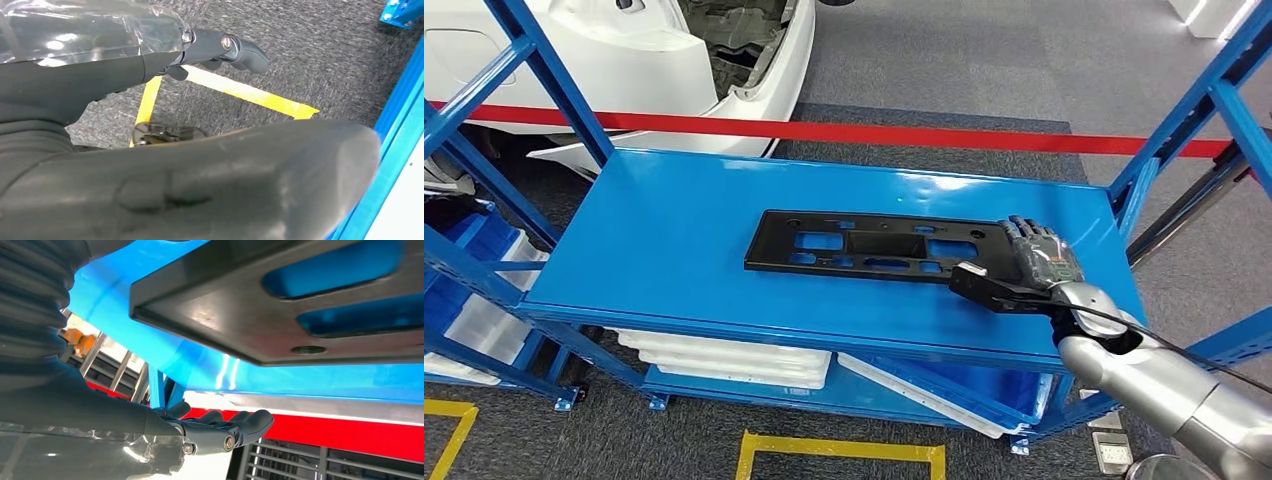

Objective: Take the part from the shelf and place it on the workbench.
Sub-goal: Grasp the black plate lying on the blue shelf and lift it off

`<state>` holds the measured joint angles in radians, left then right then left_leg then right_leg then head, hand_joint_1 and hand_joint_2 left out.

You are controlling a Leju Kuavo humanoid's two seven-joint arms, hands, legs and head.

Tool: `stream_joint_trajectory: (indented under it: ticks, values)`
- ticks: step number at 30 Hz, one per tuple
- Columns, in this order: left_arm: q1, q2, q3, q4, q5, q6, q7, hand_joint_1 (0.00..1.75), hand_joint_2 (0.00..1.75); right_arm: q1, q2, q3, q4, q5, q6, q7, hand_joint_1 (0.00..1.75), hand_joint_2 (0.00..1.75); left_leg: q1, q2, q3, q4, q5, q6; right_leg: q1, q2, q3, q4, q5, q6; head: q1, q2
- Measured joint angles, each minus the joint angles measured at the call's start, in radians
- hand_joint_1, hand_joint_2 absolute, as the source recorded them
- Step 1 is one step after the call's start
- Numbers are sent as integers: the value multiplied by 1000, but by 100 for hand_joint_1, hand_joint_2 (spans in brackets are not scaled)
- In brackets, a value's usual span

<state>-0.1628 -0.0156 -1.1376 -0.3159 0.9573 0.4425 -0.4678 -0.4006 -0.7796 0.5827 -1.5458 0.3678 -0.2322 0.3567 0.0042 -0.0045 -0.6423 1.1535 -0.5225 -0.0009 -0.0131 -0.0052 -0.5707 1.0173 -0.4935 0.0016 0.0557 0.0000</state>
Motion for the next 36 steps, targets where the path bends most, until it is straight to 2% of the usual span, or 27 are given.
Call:
stream_joint_trajectory:
  ticks: [1, 2, 6, 7, 8, 10, 11, 12, 13, 15, 16, 17, 19, 21, 22, 23, 25, 26, 27, 28, 30, 32, 33, 36]
  values:
    - [-1, 1, 0, 0, -2, 0, 1, 0, 0, -3, 3, 3, 6, -3, -5, -4, 0, 175, 0, 0, 23, -57, 21, 4, 2, 1, -2, 6, -3, 3, -1, 0]
    - [-1, 3, 0, 0, -3, 0, 2, 0, 0, -7, 5, 7, 11, -6, -8, -7, 0, 175, -1, -1, 36, -91, 30, 7, 3, 2, -5, 10, -6, 7, 0, 0]
    - [-2, 6, 0, 0, -5, 0, 5, 0, 0, -15, 14, 18, 30, -12, -16, -17, 0, 175, 0, -1, 39, -111, 32, 22, 1, 3, -10, 21, -16, 24, 4, 0]
    - [-3, 6, 0, 0, -5, 1, 6, 0, 0, -20, 15, 19, 35, -13, -17, -21, 0, 175, 3, 0, 41, -114, 34, 27, 0, 3, -19, 44, -33, 29, 8, 0]
    - [-4, 6, 0, 0, -6, 1, 6, 0, 0, -25, 17, 21, 41, -15, -18, -25, 0, 175, 5, 0, 42, -116, 35, 29, -1, 3, -38, 90, -60, 35, 12, 0]
    - [-5, 6, 0, 0, -6, 4, 8, 0, 0, -33, 23, 28, 55, -19, -20, -35, 0, 175, 5, 1, 42, -117, 35, 32, -4, 3, -97, 218, -118, 44, 19, 0]
    - [-5, 6, 0, 0, -6, 6, 8, 0, 0, -35, 28, 32, 63, -20, -20, -40, 0, 175, 4, 1, 43, -117, 34, 33, -5, 3, -121, 267, -132, 46, 21, 0]
    - [-4, 7, 0, 0, -5, 8, 8, 0, 0, -36, 33, 36, 71, -21, -20, -44, 0, 175, 4, 1, 43, -117, 34, 33, -6, 3, -129, 281, -125, 46, 21, 0]
    - [-4, 7, 0, 0, -5, 10, 8, 0, 0, -39, 37, 40, 78, -21, -20, -48, 0, 175, 4, 0, 45, -117, 34, 33, -7, 3, -119, 256, -100, 45, 23, 0]
    - [-4, 8, 0, 0, -5, 14, 8, 0, 0, -49, 46, 45, 91, -21, -20, -54, 0, 175, 4, -1, 48, -117, 32, 31, -7, 3, -59, 123, -28, 39, 25, 0]
    - [-4, 8, 0, 0, -5, 15, 8, 0, 0, -56, 49, 47, 96, -21, -20, -55, 0, 175, 3, -1, 48, -118, 32, 28, -4, 3, -32, 61, -5, 35, 25, 0]
    - [-4, 8, 0, 0, -4, 16, 8, 0, 0, -62, 52, 49, 101, -22, -20, -57, 0, 175, 2, -1, 48, -118, 33, 25, -1, 4, -15, 21, 6, 31, 25, 0]
    - [-2, 8, 0, 0, -3, 18, 8, 0, 0, -69, 57, 53, 113, -22, -20, -59, 0, 175, 2, -2, 46, -121, 36, 15, 7, 5, -11, 3, 5, 24, 24, 0]
    - [0, 9, 0, 0, -3, 18, 8, 0, 0, -73, 62, 59, 123, -21, -21, -59, 0, 175, 1, -2, 48, -118, 29, 3, 3, 4, -7, -7, 10, 13, 22, 0]
    - [1, 10, 0, 0, -3, 18, 8, 0, 0, -76, 64, 61, 128, -20, -21, -59, 0, 175, 1, -1, 42, -99, 14, -2, 0, 3, -5, -13, 13, 7, 18, 0]
    - [1, 11, 0, 0, -3, 18, 8, 0, 0, -79, 66, 63, 132, -20, -22, -59, 0, 175, 0, -1, 26, -58, -12, -6, -2, 1, -2, -18, 15, 1, 14, 0]
    - [3, 14, 0, 0, -3, 18, 8, 0, 0, -81, 71, 68, 141, -20, -24, -58, 0, 175, 0, 0, -28, 66, -74, -10, -1, -1, -2, -16, 15, -5, 6, 0]
    - [6, 14, 0, 0, -4, 18, 8, 0, 0, -80, 73, 71, 146, -20, -25, -57, 0, 175, 0, 0, -54, 123, -94, -11, 0, -2, -2, -14, 14, -7, 5, 0]
    - [8, 15, 0, 0, -4, 18, 8, 0, 0, -79, 75, 74, 151, -20, -26, -57, 0, 175, 0, 0, -67, 150, -96, -11, 1, -2, -3, -11, 12, -8, 4, 0]
    - [10, 16, 0, 0, -5, 18, 8, 0, 0, -78, 78, 77, 156, -20, -28, -56, 0, 175, 0, 0, -64, 142, -80, -10, 1, -1, -2, -9, 10, -8, 4, 0]
    - [9, 18, 0, 0, -7, 18, 8, 0, 0, -77, 81, 80, 163, -17, -32, -56, 0, 175, 2, -1, -8, 21, -14, -5, 0, 1, -1, -1, 4, -4, 2, 0]
    - [7, 20, 0, 0, -9, 16, 8, 0, 0, -78, 84, 81, 170, -11, -38, -55, 0, 175, 2, -1, 39, -88, 25, 1, 4, 4, -5, 11, -3, 3, 1, 0]
    - [7, 20, 0, 0, -10, 16, 8, 0, 0, -78, 84, 81, 173, -7, -41, -55, 0, 175, 1, -2, 44, -105, 26, 4, 6, 4, -7, 14, -5, 6, 1, 0]
    - [7, 21, 0, 0, -13, 15, 8, 0, 0, -78, 87, 82, 180, 10, -48, -55, 0, 175, -2, -2, 44, -108, 28, 13, 4, 5, -8, 12, -3, 15, 4, 0]
